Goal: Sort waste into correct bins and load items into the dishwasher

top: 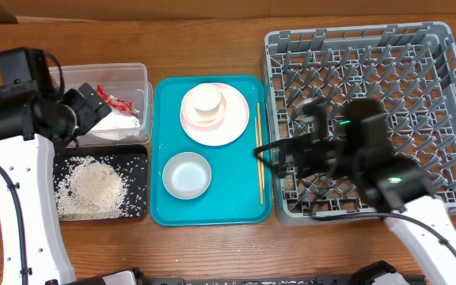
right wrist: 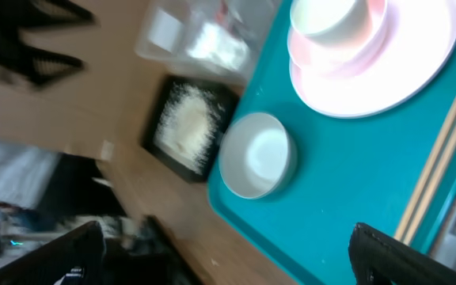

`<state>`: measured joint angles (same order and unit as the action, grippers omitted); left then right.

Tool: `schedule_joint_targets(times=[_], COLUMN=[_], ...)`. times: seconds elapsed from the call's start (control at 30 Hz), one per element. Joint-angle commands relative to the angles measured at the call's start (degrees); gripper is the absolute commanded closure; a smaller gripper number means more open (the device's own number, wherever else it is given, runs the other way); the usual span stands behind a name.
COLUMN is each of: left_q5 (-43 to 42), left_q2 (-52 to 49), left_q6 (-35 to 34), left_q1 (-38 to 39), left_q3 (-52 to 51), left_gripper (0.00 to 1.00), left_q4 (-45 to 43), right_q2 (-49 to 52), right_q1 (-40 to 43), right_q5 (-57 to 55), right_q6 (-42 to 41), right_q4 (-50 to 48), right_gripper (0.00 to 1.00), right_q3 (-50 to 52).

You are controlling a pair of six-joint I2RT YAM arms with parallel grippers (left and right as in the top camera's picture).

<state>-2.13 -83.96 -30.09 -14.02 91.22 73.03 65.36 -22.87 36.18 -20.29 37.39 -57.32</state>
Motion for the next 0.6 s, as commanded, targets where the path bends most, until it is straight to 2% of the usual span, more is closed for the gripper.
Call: schedule_joint_targets(times=[0.0,0.17,0.3,0.57], left_q5=[-0.26,-0.24,-0.24,-0.24], left_q2=[-0.31,-0.31,-0.31,-0.31], left_q6=[-0.15,-0.15,-0.15,-0.15], left_q1=[-0.59,-0.59,-0.57,-0.59], left_q3=[-0.2,-0.2,-0.2,-0.2], left_gripper=[0.0,0.0,0.0,0.0], left_q4=[0.7,0.63,0.63,0.63], right_q2=[2.56,8.02,11.82,15.72], right_q1=[-8.76,-19.12,-22.47,-22.86], right_q5=[-22.82,-38.6,-43.54,-40.79], right_q6=[-3.82,-3.78,-3.76,-3.74], right_q4=[0.04,0.63,0.17,-5.9], right_gripper=[0.01,0.0,0.0,0.0], right_q3=[-1.2,-1.2,-1.2,-1.2])
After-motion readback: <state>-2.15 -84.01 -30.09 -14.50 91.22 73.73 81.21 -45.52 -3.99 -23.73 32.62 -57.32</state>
